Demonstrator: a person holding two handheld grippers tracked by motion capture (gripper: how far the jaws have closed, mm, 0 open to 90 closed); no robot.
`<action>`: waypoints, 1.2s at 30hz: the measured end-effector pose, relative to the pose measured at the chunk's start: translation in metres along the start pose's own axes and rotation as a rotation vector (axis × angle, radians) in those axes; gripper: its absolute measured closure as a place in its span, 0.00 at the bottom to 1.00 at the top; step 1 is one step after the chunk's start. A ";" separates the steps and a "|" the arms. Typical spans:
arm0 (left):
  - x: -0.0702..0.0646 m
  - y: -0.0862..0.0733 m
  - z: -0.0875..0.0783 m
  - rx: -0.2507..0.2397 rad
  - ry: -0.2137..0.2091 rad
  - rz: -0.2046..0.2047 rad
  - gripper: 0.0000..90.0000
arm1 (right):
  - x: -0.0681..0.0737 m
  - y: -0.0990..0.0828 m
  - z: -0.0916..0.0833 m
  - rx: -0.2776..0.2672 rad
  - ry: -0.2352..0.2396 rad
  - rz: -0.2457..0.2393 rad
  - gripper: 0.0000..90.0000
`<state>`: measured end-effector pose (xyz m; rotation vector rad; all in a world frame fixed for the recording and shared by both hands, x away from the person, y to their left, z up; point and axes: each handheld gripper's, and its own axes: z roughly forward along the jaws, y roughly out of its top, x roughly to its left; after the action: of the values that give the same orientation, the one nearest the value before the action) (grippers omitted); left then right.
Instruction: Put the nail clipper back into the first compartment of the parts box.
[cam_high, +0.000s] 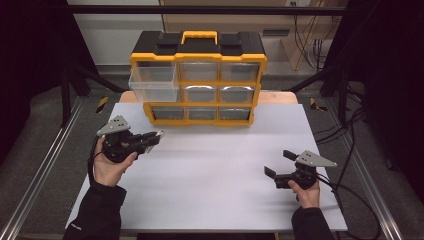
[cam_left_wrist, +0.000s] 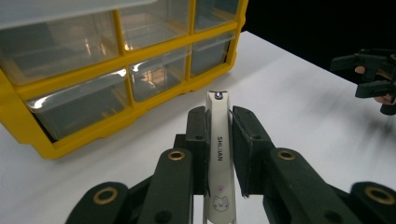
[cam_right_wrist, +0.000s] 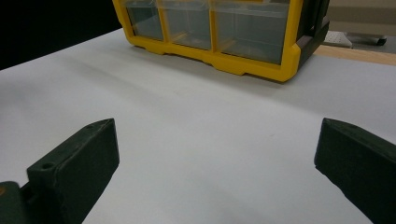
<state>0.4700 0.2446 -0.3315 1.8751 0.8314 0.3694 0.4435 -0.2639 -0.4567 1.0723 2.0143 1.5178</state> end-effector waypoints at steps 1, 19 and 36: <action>0.001 0.001 -0.001 -0.005 0.001 0.001 0.85 | 0.000 0.000 0.000 0.001 0.000 0.001 0.01; 0.007 0.028 -0.011 -0.040 0.030 0.007 0.85 | 0.000 0.000 0.000 -0.001 0.000 0.003 0.01; 0.004 0.062 -0.023 -0.083 0.050 0.033 0.85 | 0.000 0.000 0.000 -0.001 0.000 0.002 0.01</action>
<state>0.4827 0.2474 -0.2663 1.8103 0.8075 0.4666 0.4437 -0.2642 -0.4564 1.0739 2.0122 1.5194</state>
